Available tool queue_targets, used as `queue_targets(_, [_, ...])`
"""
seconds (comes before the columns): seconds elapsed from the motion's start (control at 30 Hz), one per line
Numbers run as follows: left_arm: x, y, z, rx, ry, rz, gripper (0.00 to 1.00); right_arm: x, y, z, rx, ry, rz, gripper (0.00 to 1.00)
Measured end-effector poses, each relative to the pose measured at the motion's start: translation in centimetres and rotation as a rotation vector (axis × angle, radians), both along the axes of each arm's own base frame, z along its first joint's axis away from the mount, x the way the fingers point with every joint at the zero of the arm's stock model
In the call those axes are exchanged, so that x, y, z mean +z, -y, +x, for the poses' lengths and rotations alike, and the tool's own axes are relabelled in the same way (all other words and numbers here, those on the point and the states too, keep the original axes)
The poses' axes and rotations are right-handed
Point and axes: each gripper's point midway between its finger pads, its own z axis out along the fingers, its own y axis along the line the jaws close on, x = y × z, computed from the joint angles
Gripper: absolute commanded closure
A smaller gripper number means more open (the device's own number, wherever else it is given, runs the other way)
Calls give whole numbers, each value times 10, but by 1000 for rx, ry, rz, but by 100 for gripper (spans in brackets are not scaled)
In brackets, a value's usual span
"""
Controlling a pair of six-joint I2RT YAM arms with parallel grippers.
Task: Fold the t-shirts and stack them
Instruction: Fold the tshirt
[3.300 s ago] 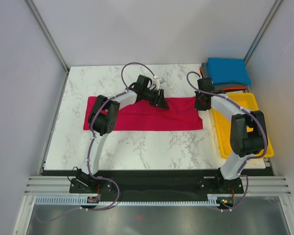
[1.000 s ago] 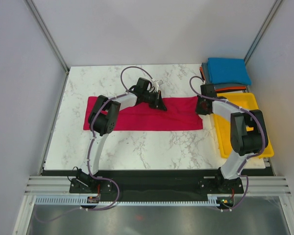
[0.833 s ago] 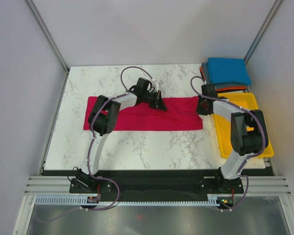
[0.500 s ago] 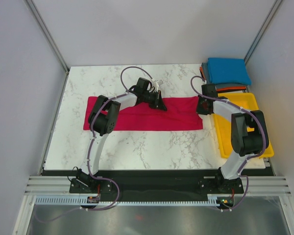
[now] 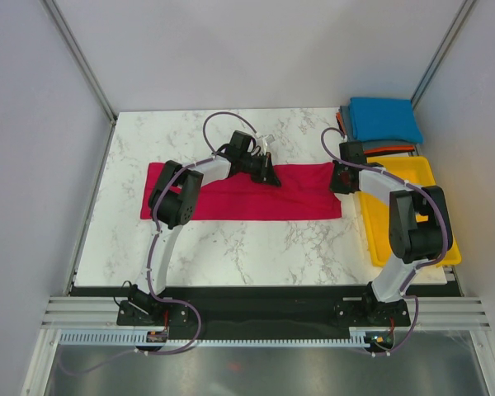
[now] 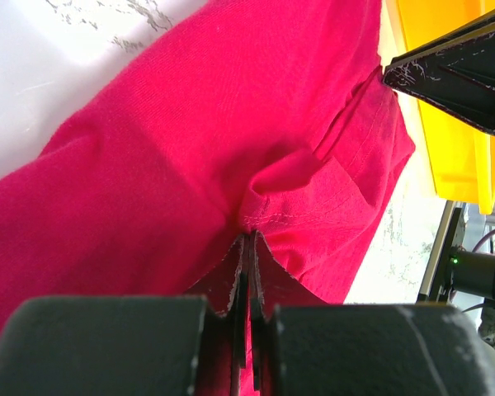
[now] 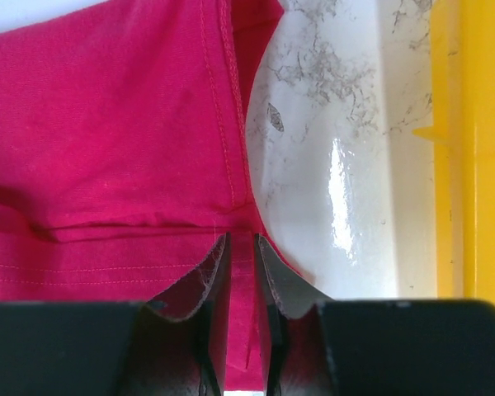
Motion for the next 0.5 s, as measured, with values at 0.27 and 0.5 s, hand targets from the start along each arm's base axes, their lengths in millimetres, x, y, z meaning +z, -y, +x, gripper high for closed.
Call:
queue_targets(0.27, [1, 0, 0, 3, -3, -2, 98, 0, -2, 0, 9, -2, 11, 75])
queue_targets(0.5, [0, 0, 0, 4, -6, -1, 98, -2, -2, -1, 11, -7, 8, 75])
